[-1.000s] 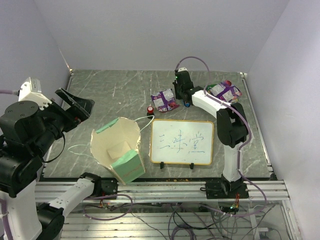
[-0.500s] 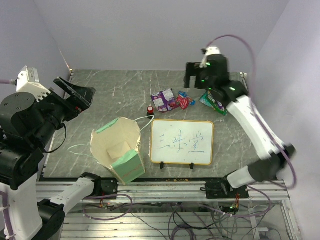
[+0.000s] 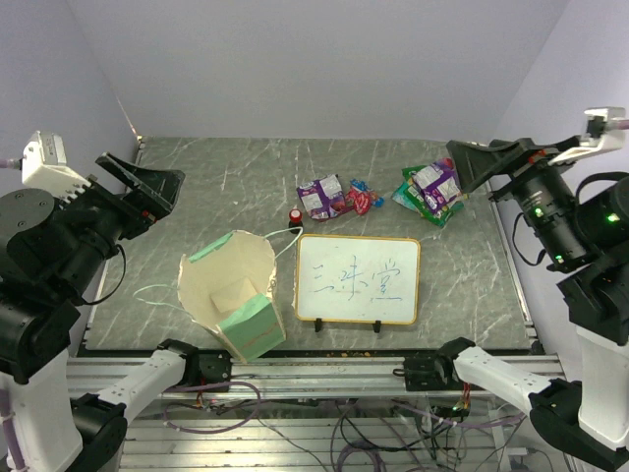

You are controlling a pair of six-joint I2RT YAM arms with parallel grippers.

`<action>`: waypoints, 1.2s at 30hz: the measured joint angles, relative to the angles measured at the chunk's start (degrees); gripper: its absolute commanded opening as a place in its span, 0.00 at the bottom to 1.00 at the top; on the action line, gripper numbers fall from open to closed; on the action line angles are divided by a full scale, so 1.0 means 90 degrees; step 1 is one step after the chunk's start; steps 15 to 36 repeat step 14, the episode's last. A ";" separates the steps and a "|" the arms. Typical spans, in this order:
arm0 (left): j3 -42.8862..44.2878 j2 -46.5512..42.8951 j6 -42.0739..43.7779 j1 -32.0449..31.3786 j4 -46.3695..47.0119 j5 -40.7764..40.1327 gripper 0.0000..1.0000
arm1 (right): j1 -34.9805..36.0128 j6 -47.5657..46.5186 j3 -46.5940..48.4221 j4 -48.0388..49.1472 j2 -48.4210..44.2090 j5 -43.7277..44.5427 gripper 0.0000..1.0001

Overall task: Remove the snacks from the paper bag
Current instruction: Reset both arms

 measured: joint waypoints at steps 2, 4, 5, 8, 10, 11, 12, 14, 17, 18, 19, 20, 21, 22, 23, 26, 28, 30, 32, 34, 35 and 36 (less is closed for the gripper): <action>-0.0002 -0.0066 -0.0007 0.0000 0.0019 0.0000 1.00 | 0.0000 0.0085 0.0117 -0.0267 0.0017 0.0109 1.00; 0.0007 -0.0112 -0.0007 0.0000 0.0039 0.0000 1.00 | 0.0000 0.0146 0.0194 -0.0512 0.0078 0.0202 1.00; 0.0024 -0.0114 -0.0007 0.0000 0.0039 0.0005 1.00 | 0.0000 0.0158 0.0233 -0.0612 0.0126 0.0248 1.00; 0.0136 -0.0056 -0.0002 0.0000 0.0039 0.0029 1.00 | 0.0000 0.0187 0.0362 -0.0896 0.0313 0.0374 1.00; 0.0197 -0.0015 0.0000 -0.0002 0.0044 0.0053 1.00 | 0.0000 0.0197 0.0469 -0.1044 0.0418 0.0471 1.00; 0.0209 0.0000 0.0000 -0.0002 0.0049 0.0053 1.00 | 0.0000 0.0197 0.0537 -0.1124 0.0474 0.0522 1.00; 0.0209 0.0002 0.0000 0.0000 0.0049 0.0053 1.00 | 0.0000 0.0199 0.0585 -0.1171 0.0520 0.0590 1.00; 0.0206 0.0005 -0.0002 0.0000 0.0051 0.0051 1.00 | 0.0000 0.0209 0.0680 -0.1280 0.0600 0.0731 1.00; 0.0206 0.0005 -0.0002 0.0000 0.0051 0.0051 1.00 | 0.0000 0.0209 0.0680 -0.1280 0.0600 0.0731 1.00; 0.0206 0.0005 -0.0002 0.0000 0.0051 0.0051 1.00 | 0.0000 0.0209 0.0680 -0.1280 0.0600 0.0731 1.00; 0.0206 0.0005 -0.0002 0.0000 0.0051 0.0051 1.00 | 0.0000 0.0209 0.0680 -0.1280 0.0600 0.0731 1.00; 0.0206 0.0005 -0.0002 0.0000 0.0051 0.0051 1.00 | 0.0000 0.0209 0.0680 -0.1280 0.0600 0.0731 1.00; 0.0206 0.0005 -0.0002 0.0000 0.0051 0.0051 1.00 | 0.0000 0.0209 0.0680 -0.1280 0.0600 0.0731 1.00; 0.0206 0.0005 -0.0002 0.0000 0.0051 0.0051 1.00 | 0.0000 0.0209 0.0680 -0.1280 0.0600 0.0731 1.00; 0.0206 0.0005 -0.0002 0.0000 0.0051 0.0051 1.00 | 0.0000 0.0209 0.0680 -0.1280 0.0600 0.0731 1.00; 0.0206 0.0005 -0.0002 0.0000 0.0051 0.0051 1.00 | 0.0000 0.0209 0.0680 -0.1280 0.0600 0.0731 1.00; 0.0206 0.0005 -0.0002 0.0000 0.0051 0.0051 1.00 | 0.0000 0.0209 0.0680 -0.1280 0.0600 0.0731 1.00; 0.0206 0.0005 -0.0002 0.0000 0.0051 0.0051 1.00 | 0.0000 0.0209 0.0680 -0.1280 0.0600 0.0731 1.00; 0.0206 0.0005 -0.0002 0.0000 0.0051 0.0051 1.00 | 0.0000 0.0209 0.0680 -0.1280 0.0600 0.0731 1.00; 0.0206 0.0005 -0.0002 0.0000 0.0051 0.0051 1.00 | 0.0000 0.0209 0.0680 -0.1280 0.0600 0.0731 1.00; 0.0206 0.0005 -0.0002 0.0000 0.0051 0.0051 1.00 | 0.0000 0.0209 0.0680 -0.1280 0.0600 0.0731 1.00; 0.0206 0.0005 -0.0002 0.0000 0.0051 0.0051 1.00 | 0.0000 0.0209 0.0680 -0.1280 0.0600 0.0731 1.00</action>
